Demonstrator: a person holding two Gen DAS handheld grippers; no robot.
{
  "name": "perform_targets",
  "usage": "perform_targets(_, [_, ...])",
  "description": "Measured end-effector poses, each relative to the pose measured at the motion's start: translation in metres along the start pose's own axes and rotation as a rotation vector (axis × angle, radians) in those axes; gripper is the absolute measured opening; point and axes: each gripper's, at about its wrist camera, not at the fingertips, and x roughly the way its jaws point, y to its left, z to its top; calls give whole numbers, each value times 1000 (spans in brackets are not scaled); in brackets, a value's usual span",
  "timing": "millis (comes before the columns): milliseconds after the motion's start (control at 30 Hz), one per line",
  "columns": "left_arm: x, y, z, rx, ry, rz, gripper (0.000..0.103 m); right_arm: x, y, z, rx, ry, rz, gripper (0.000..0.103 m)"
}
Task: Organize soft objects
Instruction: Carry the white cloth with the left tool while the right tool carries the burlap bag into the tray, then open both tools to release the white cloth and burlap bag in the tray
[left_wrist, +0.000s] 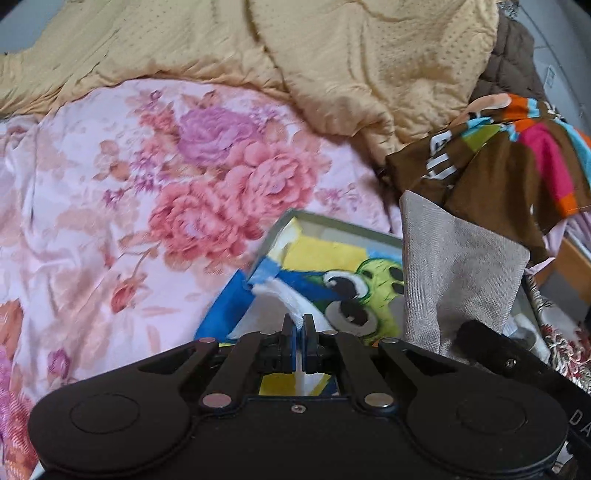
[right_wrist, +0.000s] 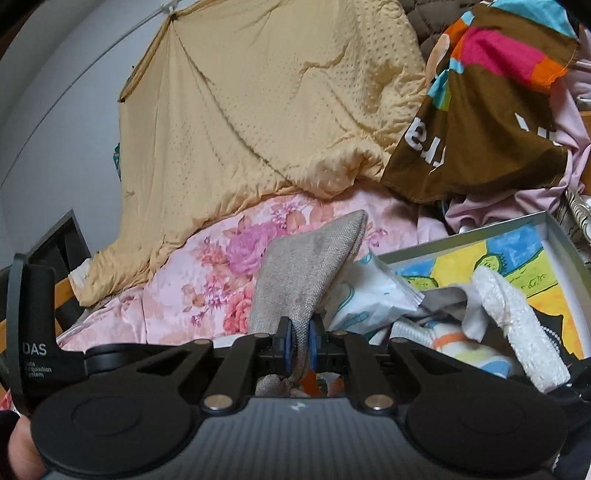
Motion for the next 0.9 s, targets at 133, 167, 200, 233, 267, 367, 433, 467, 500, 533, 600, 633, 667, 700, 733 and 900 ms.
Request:
perform_targets(133, [1,3,-5,9,27,17,7,1,1,-1,-1,11,-10,15])
perform_targets(167, [1,3,-7,11,33,22,10,1,1,-1,-2,12,-13,15])
perform_targets(200, [0,3,-9,10,36,25,12,1,2,-1,-5,13,-16,17])
perform_targets(233, [0,4,-11,10,38,26,14,1,2,-1,-7,13,-19,17])
perform_targets(267, [0,4,-13,11,40,28,16,1,3,-1,-8,13,-21,18])
perform_targets(367, [-1,5,-16,6,46,33,17,1,4,-1,-13,14,-27,21])
perform_targets(433, [-2,5,-17,7,46,36,23,0,5,-2,-13,10,-36,24])
perform_targets(467, [-3,6,-17,6,44,38,31,0,6,-3,-13,5,-41,25])
perform_targets(500, [-4,6,-18,2,42,41,36,-1,7,-3,-17,-1,-47,25])
perform_targets(533, [-5,7,-18,-5,38,42,42,-2,8,-3,-21,-6,-51,26])
perform_targets(600, [-7,10,-19,-20,33,49,48,-3,9,-3,-25,-18,-57,37])
perform_targets(633, [-9,11,-19,-28,32,51,54,-4,9,-3,-27,-19,-57,40])
perform_targets(667, [-10,12,-19,-34,28,52,59,-4,10,-3,-29,-18,-57,44])
perform_targets(700, [-13,13,-19,-38,24,51,61,-5,10,-4,-30,-16,-58,46])
perform_targets(733, [-15,13,-19,-39,19,50,65,-5,10,-4,-32,-13,-61,46])
perform_targets(900, [-28,15,-18,-36,3,50,72,-12,14,-3,-40,-16,-76,57])
